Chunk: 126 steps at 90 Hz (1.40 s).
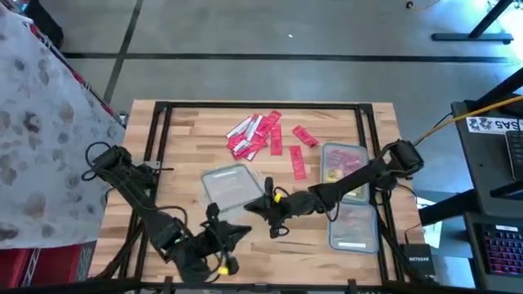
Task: Sort candy
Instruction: Open the left transparent bin
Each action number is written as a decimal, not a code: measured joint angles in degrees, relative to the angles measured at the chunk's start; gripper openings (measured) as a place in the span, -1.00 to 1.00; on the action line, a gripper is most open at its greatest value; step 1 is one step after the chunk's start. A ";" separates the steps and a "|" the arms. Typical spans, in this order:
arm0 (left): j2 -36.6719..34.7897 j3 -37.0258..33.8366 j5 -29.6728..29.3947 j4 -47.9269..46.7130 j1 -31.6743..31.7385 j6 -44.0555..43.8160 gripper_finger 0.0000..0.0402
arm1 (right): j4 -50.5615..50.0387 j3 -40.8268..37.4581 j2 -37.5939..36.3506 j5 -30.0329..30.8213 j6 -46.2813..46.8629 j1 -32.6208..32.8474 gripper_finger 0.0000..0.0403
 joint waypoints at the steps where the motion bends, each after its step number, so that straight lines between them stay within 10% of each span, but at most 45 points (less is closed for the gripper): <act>1: 0.00 0.00 -0.07 0.06 -0.16 0.41 -1.00 | -0.12 0.09 -0.18 -0.20 0.46 0.00 -0.99; 64: 18.88 -3.50 -19.60 -0.48 1.03 -2.89 -1.00 | -4.02 1.62 -1.41 -10.84 11.73 -0.64 -1.00; 126: 21.23 -3.30 -19.22 -6.27 1.40 -22.56 -1.00 | -9.40 1.49 -4.42 -11.09 17.41 4.48 -1.00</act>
